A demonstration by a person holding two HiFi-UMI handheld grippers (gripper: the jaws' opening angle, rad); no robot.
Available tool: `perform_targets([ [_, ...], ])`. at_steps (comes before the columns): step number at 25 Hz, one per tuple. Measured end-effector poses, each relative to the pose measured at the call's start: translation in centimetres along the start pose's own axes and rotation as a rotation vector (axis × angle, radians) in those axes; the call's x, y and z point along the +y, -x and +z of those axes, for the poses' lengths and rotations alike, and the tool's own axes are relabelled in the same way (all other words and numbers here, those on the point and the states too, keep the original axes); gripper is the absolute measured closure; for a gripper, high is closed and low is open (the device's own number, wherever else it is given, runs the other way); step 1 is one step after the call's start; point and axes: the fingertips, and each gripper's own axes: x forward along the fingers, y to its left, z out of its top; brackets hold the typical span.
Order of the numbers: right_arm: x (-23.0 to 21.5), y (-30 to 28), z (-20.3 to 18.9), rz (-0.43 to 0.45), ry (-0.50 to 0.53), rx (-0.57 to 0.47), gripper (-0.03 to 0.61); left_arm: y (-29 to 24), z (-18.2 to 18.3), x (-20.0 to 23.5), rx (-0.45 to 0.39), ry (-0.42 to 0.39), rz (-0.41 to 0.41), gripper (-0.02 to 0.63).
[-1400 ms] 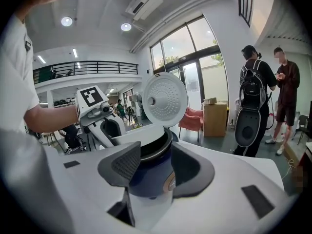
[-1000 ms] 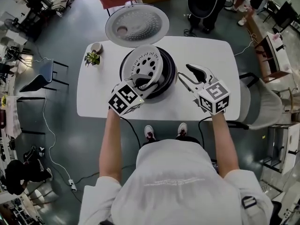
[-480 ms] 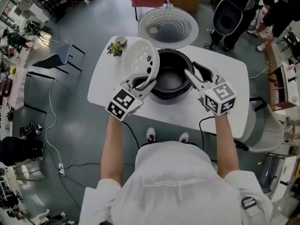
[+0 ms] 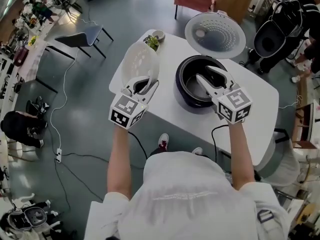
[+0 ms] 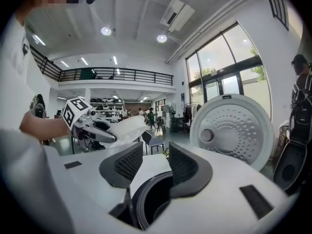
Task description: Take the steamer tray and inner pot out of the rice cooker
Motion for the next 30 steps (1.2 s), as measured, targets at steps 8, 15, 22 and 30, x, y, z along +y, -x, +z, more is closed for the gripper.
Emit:
perform_targets([
  [8,4.4,-6.0,-1.8,0.135,-0.029,0.055,0.397,3.4,-6.5,1.9,0.129,0.064,0.075,0.549],
  [15,8.0,-11.1,-4.8,0.187,-0.081,0.139,0.399,3.4,-13.7,3.7,0.279,0.093,0.014,0.548],
  [22,9.1,-16.5,-7.4,0.171,-0.134,0.207,0.397,0.2,-19.1,7.2,0.361,0.106,-0.092,0.545],
  [30,9.2,-22.2,-10.9,0.058,-0.222,0.275,0.397,-4.2,-25.1,12.2,0.427,0.043,-0.265,0.538],
])
